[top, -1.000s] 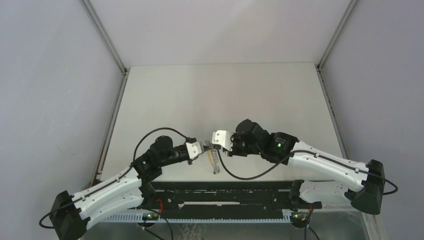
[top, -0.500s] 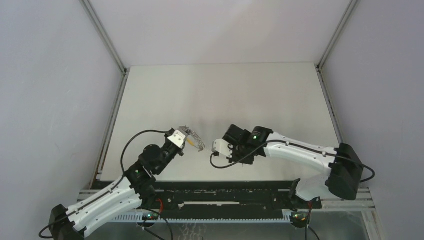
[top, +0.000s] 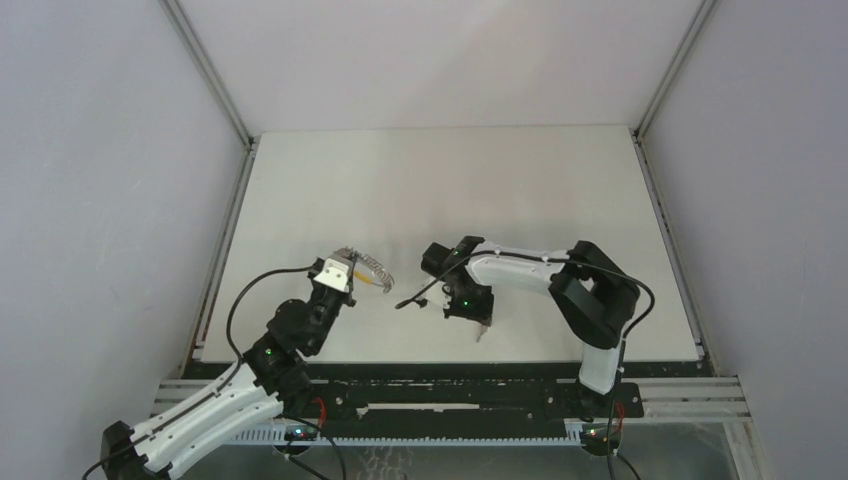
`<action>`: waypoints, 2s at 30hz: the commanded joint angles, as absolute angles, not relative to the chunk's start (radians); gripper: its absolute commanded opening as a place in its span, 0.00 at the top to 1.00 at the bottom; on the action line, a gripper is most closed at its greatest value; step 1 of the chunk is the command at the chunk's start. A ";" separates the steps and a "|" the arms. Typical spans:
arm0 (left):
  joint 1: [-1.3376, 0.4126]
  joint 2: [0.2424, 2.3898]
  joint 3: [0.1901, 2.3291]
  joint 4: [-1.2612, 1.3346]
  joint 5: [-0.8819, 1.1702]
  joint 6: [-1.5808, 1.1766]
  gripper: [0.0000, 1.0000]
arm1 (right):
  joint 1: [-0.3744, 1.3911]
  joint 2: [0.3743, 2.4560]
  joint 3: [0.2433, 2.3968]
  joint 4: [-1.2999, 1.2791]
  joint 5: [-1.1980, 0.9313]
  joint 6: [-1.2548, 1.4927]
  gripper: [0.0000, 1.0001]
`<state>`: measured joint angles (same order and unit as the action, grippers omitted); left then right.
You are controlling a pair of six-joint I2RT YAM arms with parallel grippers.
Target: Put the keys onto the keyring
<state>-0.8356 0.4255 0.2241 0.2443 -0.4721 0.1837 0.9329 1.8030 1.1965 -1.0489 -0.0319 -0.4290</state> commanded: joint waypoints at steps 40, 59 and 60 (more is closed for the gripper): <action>-0.838 0.406 0.210 0.336 -0.495 0.174 1.00 | 0.931 1.718 1.195 -1.058 0.279 -0.351 1.00; -0.838 0.404 0.211 0.330 -0.495 0.173 1.00 | 0.939 1.956 1.378 -0.925 0.155 -0.460 1.00; -0.838 0.404 0.212 0.328 -0.495 0.173 1.00 | 0.936 1.957 1.381 -0.923 0.148 -0.459 0.98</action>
<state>-0.8356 0.4095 0.2108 0.2684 -0.5095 0.1837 0.9321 1.9427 1.3407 -0.9531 0.1829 -0.4351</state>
